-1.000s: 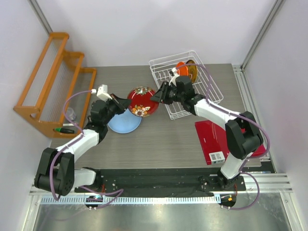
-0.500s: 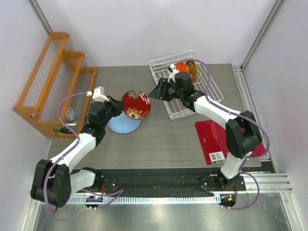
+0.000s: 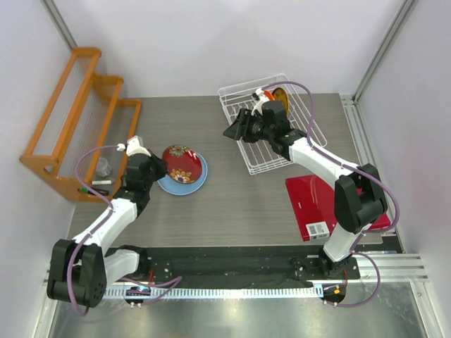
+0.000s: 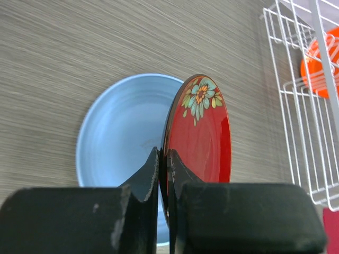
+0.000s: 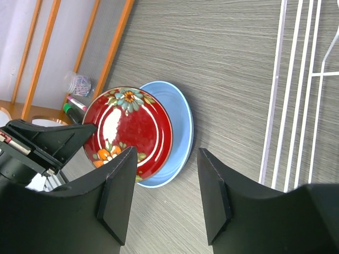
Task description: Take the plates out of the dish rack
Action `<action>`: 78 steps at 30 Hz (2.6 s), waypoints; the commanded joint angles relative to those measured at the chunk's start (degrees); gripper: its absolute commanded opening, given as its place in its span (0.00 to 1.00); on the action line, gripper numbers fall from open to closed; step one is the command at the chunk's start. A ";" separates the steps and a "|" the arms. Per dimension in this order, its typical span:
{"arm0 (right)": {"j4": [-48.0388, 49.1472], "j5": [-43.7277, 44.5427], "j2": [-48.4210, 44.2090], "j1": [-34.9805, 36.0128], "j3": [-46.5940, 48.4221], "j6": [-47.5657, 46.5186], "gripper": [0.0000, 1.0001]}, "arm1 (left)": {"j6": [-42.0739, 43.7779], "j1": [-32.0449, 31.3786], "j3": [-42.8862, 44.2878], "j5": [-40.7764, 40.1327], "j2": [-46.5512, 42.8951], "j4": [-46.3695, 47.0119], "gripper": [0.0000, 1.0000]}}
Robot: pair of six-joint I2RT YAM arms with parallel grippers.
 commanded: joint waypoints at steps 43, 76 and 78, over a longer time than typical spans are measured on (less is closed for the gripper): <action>-15.70 49.90 27.44 -7.40 38.57 -30.79 0.61 | 1.75 2.41 2.87 3.84 4.22 1.71 0.99; -16.41 50.59 32.90 -7.23 47.98 -38.09 0.01 | 2.63 2.33 3.84 5.07 4.74 1.10 0.99; -15.79 54.27 32.11 -6.17 47.63 -39.84 0.01 | 2.80 2.33 4.45 5.07 4.74 0.31 1.00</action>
